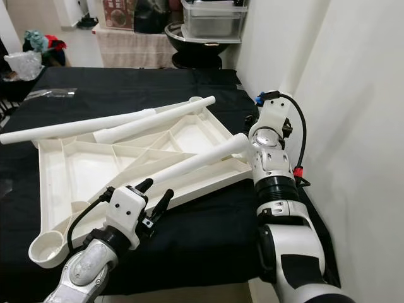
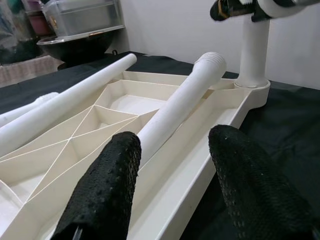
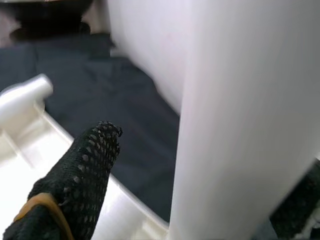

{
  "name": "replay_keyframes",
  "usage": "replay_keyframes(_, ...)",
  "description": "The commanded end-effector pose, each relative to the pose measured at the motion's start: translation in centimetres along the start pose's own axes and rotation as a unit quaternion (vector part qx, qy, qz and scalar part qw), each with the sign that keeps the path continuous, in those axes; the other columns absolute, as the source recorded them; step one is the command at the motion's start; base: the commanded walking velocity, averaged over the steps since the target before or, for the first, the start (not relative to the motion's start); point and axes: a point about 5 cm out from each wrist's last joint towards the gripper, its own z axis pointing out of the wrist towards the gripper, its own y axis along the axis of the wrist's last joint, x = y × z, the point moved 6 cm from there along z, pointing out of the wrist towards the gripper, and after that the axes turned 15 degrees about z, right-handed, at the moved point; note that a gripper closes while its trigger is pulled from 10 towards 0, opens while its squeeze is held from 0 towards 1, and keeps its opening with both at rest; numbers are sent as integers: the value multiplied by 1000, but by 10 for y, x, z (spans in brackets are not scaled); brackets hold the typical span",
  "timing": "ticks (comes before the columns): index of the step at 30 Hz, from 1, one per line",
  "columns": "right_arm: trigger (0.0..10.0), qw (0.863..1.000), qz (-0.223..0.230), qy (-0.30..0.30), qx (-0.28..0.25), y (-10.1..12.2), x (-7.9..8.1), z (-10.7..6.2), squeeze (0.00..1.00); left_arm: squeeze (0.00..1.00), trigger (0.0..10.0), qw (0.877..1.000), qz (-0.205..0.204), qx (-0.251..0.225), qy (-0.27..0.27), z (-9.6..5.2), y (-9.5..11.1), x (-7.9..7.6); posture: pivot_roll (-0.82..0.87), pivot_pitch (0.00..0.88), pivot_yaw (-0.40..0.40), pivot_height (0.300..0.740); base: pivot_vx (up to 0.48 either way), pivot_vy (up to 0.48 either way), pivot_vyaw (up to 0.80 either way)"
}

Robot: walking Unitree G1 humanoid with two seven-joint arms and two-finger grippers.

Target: Building children table

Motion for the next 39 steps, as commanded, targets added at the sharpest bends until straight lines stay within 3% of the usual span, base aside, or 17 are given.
replay_keyframes(1,10000,1000,-6,7,20,-11,0,-4,0,0,10000,1000,-4,7,-2,-1,-3,-2,27,19,-72,740,0,0,0)
replay_keyframes(4,10000,999,-4,14,29,-22,-6,-15,0,0,10000,1000,-5,7,-4,-2,-4,-4,24,21,-68,740,0,0,0)
replay_keyframes(6,10000,998,32,39,31,-24,0,-21,0,0,10000,1000,-6,7,-5,-1,-4,-4,16,22,-67,740,0,0,0)
replay_keyframes(9,10000,997,38,59,29,-24,4,-28,0,0,10000,1000,-6,7,-5,-1,-4,-4,16,22,-67,740,0,0,0)
replay_keyframes(19,10000,992,-15,121,15,-27,-1,-54,0,0,10000,1000,-6,8,-2,-1,-4,-3,10,24,-70,740,0,0,0)
replay_keyframes(20,10000,988,-43,147,21,-34,-4,-60,0,0,10000,1000,-7,8,-2,-1,-4,-3,4,27,-71,740,0,0,0)
replay_keyframes(24,10000,988,-43,147,21,-34,-4,-60,0,0,10000,1000,-7,8,-2,-1,-4,-3,4,27,-71,740,0,0,0)
replay_keyframes(27,10000,979,-67,190,39,-39,-3,-67,0,0,10000,1000,-7,8,-2,-1,-4,-3,2,32,-73,740,0,0,0)
replay_keyframes(28,10000,954,-93,275,76,-45,9,-81,0,0,10000,1000,-8,9,-2,-1,-4,-3,2,33,-72,740,0,0,0)
replay_keyframes(29,10000,954,-93,275,76,-45,9,-81,0,0,10000,1000,-8,9,-2,-1,-4,-3,2,33,-72,740,0,0,0)
replay_keyframes(31,10000,845,-177,484,144,-35,39,-126,0,0,10000,1000,-9,8,-3,-1,-4,-3,-5,36,-75,740,0,0,0)
replay_keyframes(32,10000,805,-201,534,162,-29,45,-141,0,0,10000,1000,-9,8,-3,-1,-4,-3,-5,36,-75,740,0,0,0)
replay_keyframes(33,10000,805,-201,534,162,-29,45,-141,0,0,10000,1000,-9,8,-3,-1,-4,-3,-5,36,-75,740,0,0,0)
replay_keyframes(35,10000,767,-232,577,158,-14,51,-152,0,0,10000,1000,-9,7,-3,-1,-3,-4,-5,38,-80,740,0,0,0)
replay_keyframes(37,10000,767,-232,577,158,-14,51,-152,0,0,10000,1000,-9,7,-3,-1,-3,-4,-5,38,-80,740,0,0,0)
replay_keyframes(38,10000,739,-286,601,102,16,65,-145,0,0,10000,1000,-11,7,0,0,-3,-4,-4,39,-90,740,0,0,0)
replay_keyframes(39,10000,735,-311,599,63,31,72,-136,0,0,10000,1000,-11,7,1,0,-2,-4,-4,39,-90,740,0,0,0)
